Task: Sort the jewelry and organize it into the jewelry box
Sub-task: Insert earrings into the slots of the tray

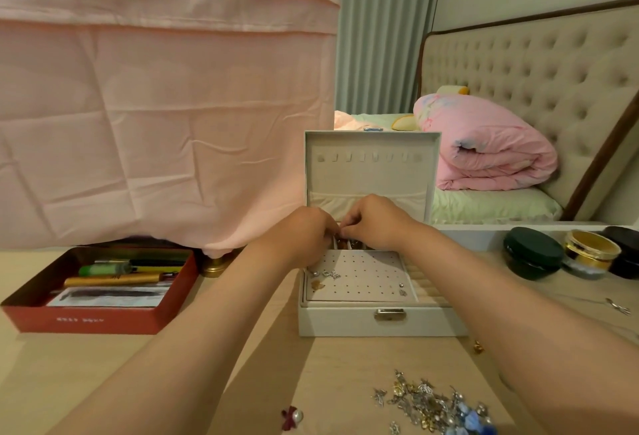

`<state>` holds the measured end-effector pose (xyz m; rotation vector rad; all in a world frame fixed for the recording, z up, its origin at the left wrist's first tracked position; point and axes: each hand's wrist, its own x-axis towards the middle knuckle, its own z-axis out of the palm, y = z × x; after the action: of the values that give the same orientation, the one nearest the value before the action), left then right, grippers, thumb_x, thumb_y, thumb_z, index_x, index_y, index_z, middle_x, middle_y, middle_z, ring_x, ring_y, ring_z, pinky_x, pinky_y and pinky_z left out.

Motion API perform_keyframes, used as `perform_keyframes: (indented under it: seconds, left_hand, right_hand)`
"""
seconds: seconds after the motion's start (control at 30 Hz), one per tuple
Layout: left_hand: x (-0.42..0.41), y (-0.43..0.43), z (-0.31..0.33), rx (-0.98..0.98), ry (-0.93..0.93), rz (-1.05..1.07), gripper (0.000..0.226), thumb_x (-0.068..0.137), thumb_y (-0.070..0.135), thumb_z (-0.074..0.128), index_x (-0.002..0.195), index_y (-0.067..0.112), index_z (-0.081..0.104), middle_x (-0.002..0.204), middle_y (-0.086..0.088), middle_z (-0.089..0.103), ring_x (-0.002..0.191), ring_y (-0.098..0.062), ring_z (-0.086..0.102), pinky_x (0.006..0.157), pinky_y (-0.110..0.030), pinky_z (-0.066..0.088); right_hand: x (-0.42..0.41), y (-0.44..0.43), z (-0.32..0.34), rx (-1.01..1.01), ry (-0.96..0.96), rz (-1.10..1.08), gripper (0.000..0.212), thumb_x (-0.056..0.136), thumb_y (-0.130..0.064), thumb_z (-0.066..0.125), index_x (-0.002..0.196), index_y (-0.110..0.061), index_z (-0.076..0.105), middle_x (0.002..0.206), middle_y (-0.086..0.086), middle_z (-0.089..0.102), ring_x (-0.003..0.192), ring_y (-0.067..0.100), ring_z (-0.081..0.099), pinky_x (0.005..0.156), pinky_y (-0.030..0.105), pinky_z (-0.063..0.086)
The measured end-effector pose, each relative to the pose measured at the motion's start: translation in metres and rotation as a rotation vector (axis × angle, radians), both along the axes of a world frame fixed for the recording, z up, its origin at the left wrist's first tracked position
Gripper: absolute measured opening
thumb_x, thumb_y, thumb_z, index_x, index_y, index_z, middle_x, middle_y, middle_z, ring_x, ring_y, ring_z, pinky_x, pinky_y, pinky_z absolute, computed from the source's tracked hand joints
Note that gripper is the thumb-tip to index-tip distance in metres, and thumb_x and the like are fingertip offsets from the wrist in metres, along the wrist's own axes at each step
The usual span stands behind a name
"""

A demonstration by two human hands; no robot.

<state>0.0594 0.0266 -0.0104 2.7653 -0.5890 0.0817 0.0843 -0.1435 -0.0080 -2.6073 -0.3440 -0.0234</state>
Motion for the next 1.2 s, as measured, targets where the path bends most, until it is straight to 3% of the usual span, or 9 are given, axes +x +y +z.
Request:
perform_keyframes:
  seconds: [0.17, 0.27, 0.4, 0.5, 0.7, 0.83, 0.9, 1.03, 1.2]
  left_hand:
    - [0.003, 0.001, -0.003, 0.034, 0.025, -0.011, 0.037, 0.096, 0.012, 0.051, 0.121, 0.029, 0.071, 0.110, -0.003, 0.072, 0.095, -0.023, 0.063, 0.086, -0.038, 0.054]
    - [0.003, 0.002, -0.003, 0.018, 0.013, 0.006, 0.029, 0.096, 0.014, 0.052, 0.114, 0.021, 0.073, 0.109, -0.004, 0.072, 0.097, -0.024, 0.063, 0.086, -0.039, 0.053]
    - [0.002, 0.003, -0.004, 0.037, 0.012, 0.010, 0.026, 0.097, 0.018, 0.053, 0.112, 0.022, 0.073, 0.101, -0.003, 0.071, 0.088, -0.023, 0.062, 0.071, -0.031, 0.047]
    - [0.001, 0.000, -0.002, 0.042, 0.025, 0.008, 0.028, 0.096, 0.019, 0.052, 0.113, 0.025, 0.073, 0.099, -0.004, 0.071, 0.089, -0.024, 0.063, 0.070, -0.030, 0.044]
    - [-0.004, 0.000, -0.002, -0.029, -0.028, 0.054, 0.032, 0.096, 0.012, 0.050, 0.114, 0.022, 0.074, 0.106, -0.005, 0.071, 0.093, -0.023, 0.063, 0.080, -0.036, 0.053]
    - [-0.005, 0.002, -0.002, -0.024, -0.032, 0.044, 0.027, 0.092, 0.008, 0.050, 0.102, 0.016, 0.074, 0.098, -0.004, 0.071, 0.088, -0.023, 0.062, 0.072, -0.034, 0.052]
    - [-0.004, 0.001, -0.002, -0.021, -0.030, 0.031, 0.027, 0.093, 0.009, 0.051, 0.101, 0.019, 0.075, 0.093, -0.001, 0.068, 0.089, -0.023, 0.062, 0.066, -0.027, 0.043]
    - [-0.002, -0.001, -0.002, 0.000, -0.035, 0.010, 0.036, 0.095, 0.013, 0.053, 0.124, 0.027, 0.070, 0.122, -0.002, 0.068, 0.107, -0.022, 0.062, 0.080, -0.022, 0.040]
    - [-0.006, 0.004, 0.004, -0.068, -0.140, 0.052, 0.032, 0.094, 0.015, 0.054, 0.116, 0.029, 0.073, 0.116, 0.003, 0.071, 0.102, -0.019, 0.063, 0.083, -0.032, 0.052]
  right_hand:
    - [0.004, 0.000, 0.006, -0.063, 0.027, -0.007, 0.007, 0.087, -0.029, 0.075, 0.085, -0.027, 0.082, 0.078, -0.019, 0.070, 0.085, 0.008, 0.066, 0.085, 0.037, 0.058]
    - [0.005, 0.003, 0.007, -0.114, 0.009, -0.013, 0.008, 0.088, -0.030, 0.075, 0.084, -0.026, 0.080, 0.079, -0.013, 0.071, 0.083, 0.012, 0.066, 0.081, 0.036, 0.058]
    - [0.004, 0.004, 0.009, -0.135, -0.001, 0.064, 0.009, 0.091, -0.023, 0.071, 0.093, -0.027, 0.079, 0.090, -0.012, 0.073, 0.089, 0.011, 0.066, 0.086, 0.036, 0.056]
    - [0.004, 0.003, 0.008, -0.167, 0.014, 0.111, 0.012, 0.088, -0.025, 0.075, 0.099, -0.027, 0.080, 0.095, -0.010, 0.074, 0.091, 0.013, 0.065, 0.088, 0.038, 0.056]
    - [0.004, -0.002, 0.013, -0.167, -0.093, 0.128, 0.016, 0.084, -0.026, 0.079, 0.098, -0.032, 0.076, 0.095, -0.013, 0.069, 0.090, 0.012, 0.063, 0.081, 0.032, 0.053]
    - [0.001, -0.006, 0.019, -0.221, -0.226, 0.139, 0.020, 0.089, -0.023, 0.074, 0.106, -0.033, 0.076, 0.104, -0.016, 0.067, 0.089, 0.005, 0.056, 0.073, 0.025, 0.042]
    - [0.000, -0.007, 0.020, -0.238, -0.245, 0.142, 0.020, 0.090, -0.022, 0.073, 0.106, -0.033, 0.076, 0.101, -0.017, 0.066, 0.087, 0.003, 0.054, 0.066, 0.021, 0.037]
    - [-0.003, 0.000, 0.017, -0.323, -0.236, 0.174, 0.024, 0.088, -0.019, 0.071, 0.104, -0.035, 0.077, 0.102, -0.012, 0.070, 0.090, 0.010, 0.060, 0.065, 0.025, 0.040]
    - [-0.007, 0.003, 0.016, -0.339, -0.185, 0.191, 0.027, 0.091, -0.014, 0.065, 0.109, -0.031, 0.075, 0.102, -0.006, 0.073, 0.096, 0.019, 0.064, 0.075, 0.030, 0.049]
